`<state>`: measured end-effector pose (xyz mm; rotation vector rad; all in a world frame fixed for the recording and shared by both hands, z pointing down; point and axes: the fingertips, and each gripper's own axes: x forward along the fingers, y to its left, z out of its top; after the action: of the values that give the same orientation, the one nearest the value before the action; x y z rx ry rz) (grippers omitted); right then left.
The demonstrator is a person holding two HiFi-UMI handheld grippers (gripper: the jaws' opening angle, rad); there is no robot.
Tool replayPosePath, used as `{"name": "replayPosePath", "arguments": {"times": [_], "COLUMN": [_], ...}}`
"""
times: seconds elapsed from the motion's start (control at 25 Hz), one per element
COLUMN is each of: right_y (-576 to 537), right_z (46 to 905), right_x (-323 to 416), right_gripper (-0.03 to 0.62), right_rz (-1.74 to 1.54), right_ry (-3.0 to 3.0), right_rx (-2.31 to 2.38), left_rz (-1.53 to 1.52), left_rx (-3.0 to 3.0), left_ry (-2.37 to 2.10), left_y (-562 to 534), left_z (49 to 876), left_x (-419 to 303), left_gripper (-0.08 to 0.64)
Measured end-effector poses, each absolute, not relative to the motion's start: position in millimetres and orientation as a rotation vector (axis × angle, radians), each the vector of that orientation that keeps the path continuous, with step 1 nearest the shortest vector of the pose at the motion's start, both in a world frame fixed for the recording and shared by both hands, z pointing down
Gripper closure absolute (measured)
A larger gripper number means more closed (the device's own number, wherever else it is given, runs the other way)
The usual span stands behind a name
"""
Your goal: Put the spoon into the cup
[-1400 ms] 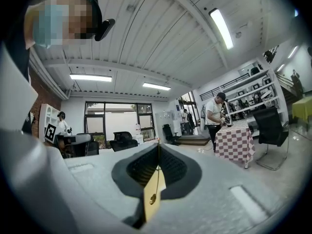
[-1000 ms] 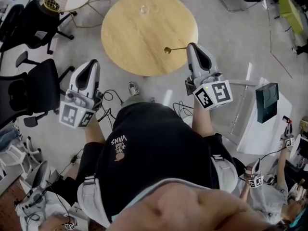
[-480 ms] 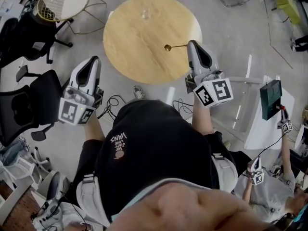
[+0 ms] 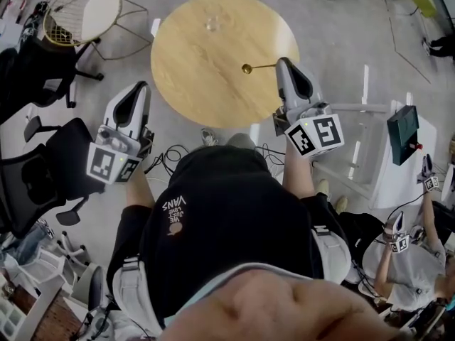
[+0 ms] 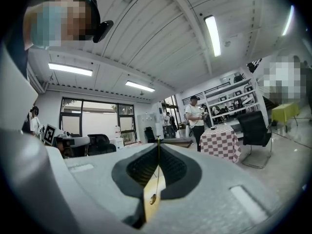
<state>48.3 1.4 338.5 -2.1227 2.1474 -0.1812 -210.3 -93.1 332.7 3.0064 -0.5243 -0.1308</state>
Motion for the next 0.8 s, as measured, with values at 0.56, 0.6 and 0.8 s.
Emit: {"name": "replayPosePath", "arguments": {"times": [0.56,0.6,0.8], "right_y": [-22.9,-27.0,-44.3], "right_z": [342.6,343.0,337.4], "right_x": [76.0,80.5,111.2], "right_gripper": [0.594,0.594,0.594], "right_rz": [-0.197,-0.2,-0.196], "right_ry": [2.204,2.215,2.283], "right_rx": [-2.082,-2.067,-2.003], "left_rz": [-0.102,-0.098,-0.097], "left_rx": [2.979,2.971,2.955], "left_ry": [-0.577,-0.596,-0.648], "left_y": [-104.2,-106.3,-105.5], "left_z": [343.4,344.3,341.4], "left_x": [-185.0,-180.9,-144.7], "left_gripper": [0.555,0.555,0.555]}}
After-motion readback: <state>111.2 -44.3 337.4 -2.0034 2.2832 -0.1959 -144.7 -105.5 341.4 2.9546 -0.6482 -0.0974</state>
